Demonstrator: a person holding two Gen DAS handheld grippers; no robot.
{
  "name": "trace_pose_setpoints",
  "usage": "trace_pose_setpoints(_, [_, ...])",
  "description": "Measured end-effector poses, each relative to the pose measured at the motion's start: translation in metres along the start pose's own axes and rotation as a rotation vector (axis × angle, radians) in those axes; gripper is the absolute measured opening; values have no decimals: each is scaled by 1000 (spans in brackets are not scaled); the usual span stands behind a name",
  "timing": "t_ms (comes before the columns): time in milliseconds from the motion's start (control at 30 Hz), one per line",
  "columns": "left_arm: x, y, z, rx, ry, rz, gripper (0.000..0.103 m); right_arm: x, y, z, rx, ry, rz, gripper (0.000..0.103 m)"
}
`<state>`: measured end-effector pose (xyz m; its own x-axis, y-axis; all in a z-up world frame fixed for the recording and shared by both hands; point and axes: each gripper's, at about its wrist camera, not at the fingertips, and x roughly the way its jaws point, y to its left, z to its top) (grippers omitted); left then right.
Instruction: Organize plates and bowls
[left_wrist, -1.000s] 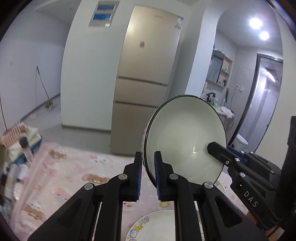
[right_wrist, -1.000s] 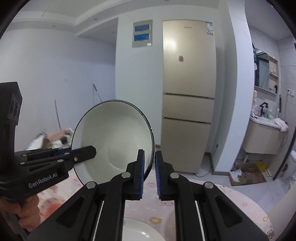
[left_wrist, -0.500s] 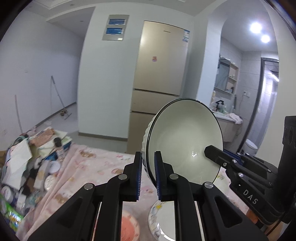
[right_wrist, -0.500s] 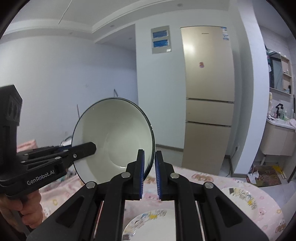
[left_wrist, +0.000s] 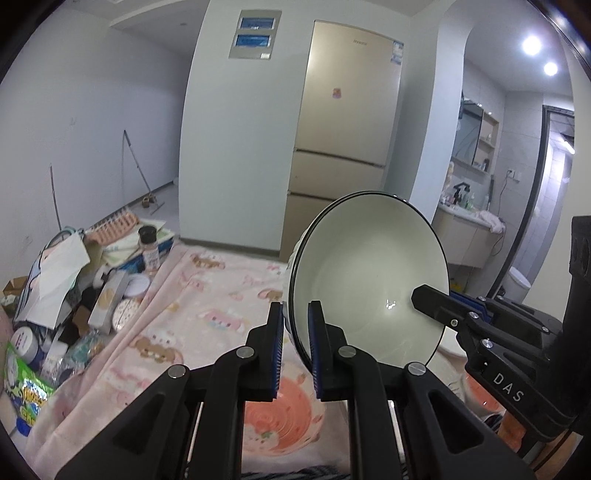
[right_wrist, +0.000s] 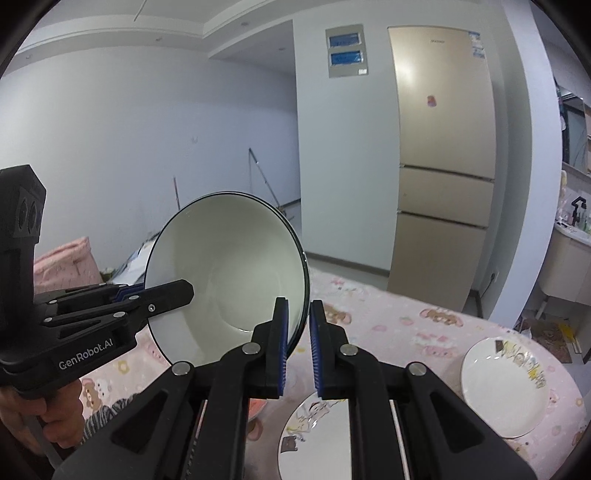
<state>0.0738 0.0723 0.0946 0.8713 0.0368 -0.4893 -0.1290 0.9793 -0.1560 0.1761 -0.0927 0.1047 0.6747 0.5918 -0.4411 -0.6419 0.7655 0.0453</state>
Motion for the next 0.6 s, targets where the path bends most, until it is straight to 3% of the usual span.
trace_pose_setpoints(600, [40,32,-56,-41,129,31,14,48,11,-46,4,162,59,11])
